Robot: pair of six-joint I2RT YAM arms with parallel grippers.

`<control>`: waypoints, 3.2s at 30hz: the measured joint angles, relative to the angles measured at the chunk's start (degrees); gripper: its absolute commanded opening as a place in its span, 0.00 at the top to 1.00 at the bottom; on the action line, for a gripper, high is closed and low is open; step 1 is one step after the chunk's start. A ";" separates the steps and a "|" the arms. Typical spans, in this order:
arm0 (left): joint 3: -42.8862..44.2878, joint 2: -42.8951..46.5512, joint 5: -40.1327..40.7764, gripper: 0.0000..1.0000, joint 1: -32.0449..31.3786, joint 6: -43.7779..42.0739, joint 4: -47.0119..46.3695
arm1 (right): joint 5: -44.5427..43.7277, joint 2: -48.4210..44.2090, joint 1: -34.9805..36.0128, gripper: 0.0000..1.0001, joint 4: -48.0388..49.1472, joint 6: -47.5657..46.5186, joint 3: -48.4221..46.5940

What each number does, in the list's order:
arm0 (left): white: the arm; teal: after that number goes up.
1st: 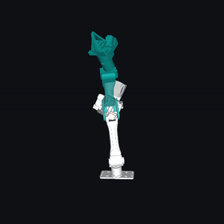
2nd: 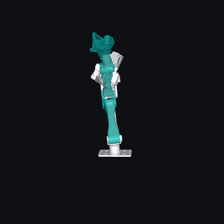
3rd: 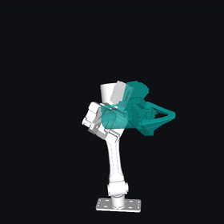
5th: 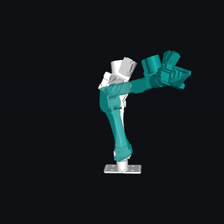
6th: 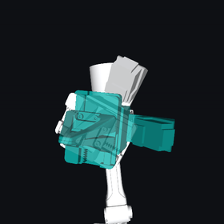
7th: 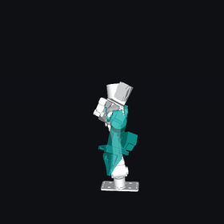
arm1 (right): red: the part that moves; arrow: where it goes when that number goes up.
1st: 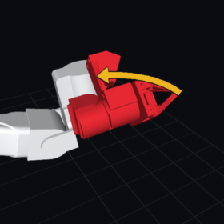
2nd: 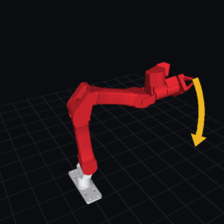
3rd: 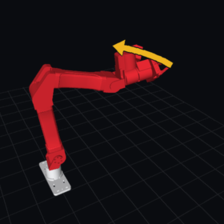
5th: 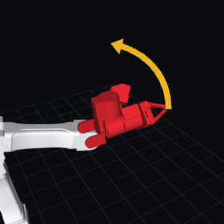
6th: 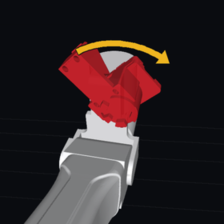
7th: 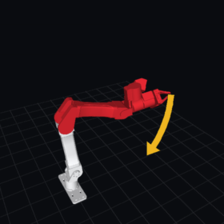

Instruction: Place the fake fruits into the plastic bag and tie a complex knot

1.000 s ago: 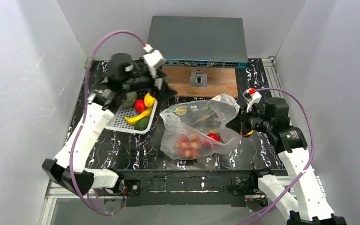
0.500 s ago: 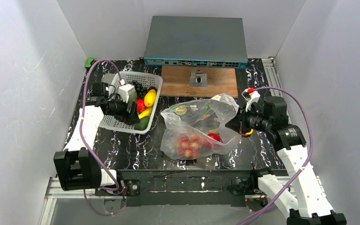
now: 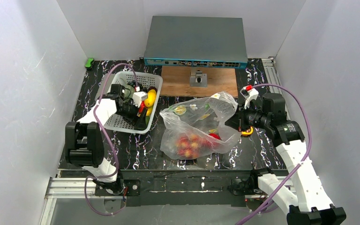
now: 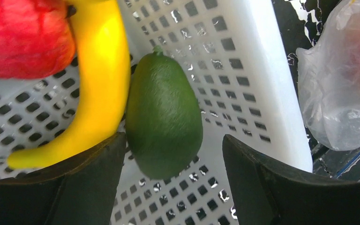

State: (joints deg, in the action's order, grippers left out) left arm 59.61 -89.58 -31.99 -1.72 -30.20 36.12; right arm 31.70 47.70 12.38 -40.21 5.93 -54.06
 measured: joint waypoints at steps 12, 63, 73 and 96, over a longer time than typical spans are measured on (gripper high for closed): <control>0.20 -4.81 3.67 0.70 -1.79 2.27 -2.21 | -0.04 1.55 0.00 0.99 -0.04 -0.35 -0.59; 30.64 -3.56 6.95 0.05 -47.21 8.61 -12.04 | 1.46 -1.99 1.14 0.99 1.18 -0.70 0.22; 28.70 14.47 0.90 0.08 -27.15 15.82 -10.93 | 1.25 -2.75 1.14 0.99 0.96 -1.79 1.46; 1.40 1.77 4.02 0.18 0.11 -30.25 2.49 | 1.31 -2.75 1.14 0.99 1.25 -1.70 1.46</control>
State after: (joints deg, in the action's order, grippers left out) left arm 61.01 -87.81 -27.97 -1.61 -60.45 38.61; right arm 33.01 44.95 13.52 -38.96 4.23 -52.60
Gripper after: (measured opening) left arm 0.817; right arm 0.028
